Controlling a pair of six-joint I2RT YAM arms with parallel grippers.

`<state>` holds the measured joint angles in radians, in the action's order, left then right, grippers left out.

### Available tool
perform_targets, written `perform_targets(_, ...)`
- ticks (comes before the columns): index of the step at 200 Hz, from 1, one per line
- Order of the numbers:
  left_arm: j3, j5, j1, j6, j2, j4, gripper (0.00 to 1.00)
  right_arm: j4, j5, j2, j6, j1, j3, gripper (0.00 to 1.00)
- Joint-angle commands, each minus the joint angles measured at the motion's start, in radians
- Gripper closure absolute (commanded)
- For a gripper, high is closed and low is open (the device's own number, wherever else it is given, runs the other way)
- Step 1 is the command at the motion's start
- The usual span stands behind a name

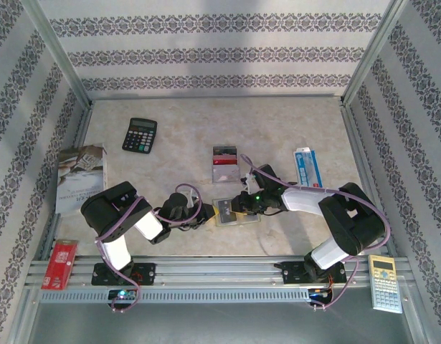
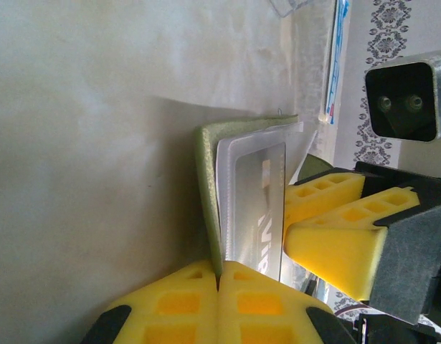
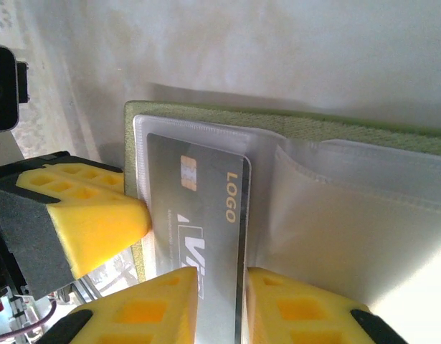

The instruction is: Take the credit cards out of the card holder

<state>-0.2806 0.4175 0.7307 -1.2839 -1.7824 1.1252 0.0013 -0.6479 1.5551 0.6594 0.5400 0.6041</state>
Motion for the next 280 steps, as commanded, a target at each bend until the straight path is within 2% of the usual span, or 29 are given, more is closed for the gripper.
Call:
perform_targets(1,0.012,0.012,-0.007,0.013,-0.029,0.021,1.00,0.058,-0.039,0.003,-0.007,-0.010,-0.017,0.77)
perform_targets(127,0.011,0.012,-0.008,0.010,-0.045,0.026,1.00,0.205,-0.165,0.023,-0.015,-0.066,-0.084,0.81)
perform_targets(280,0.004,0.011,-0.011,0.012,-0.047,0.007,1.00,0.246,-0.201,0.031,-0.029,-0.112,-0.116,0.91)
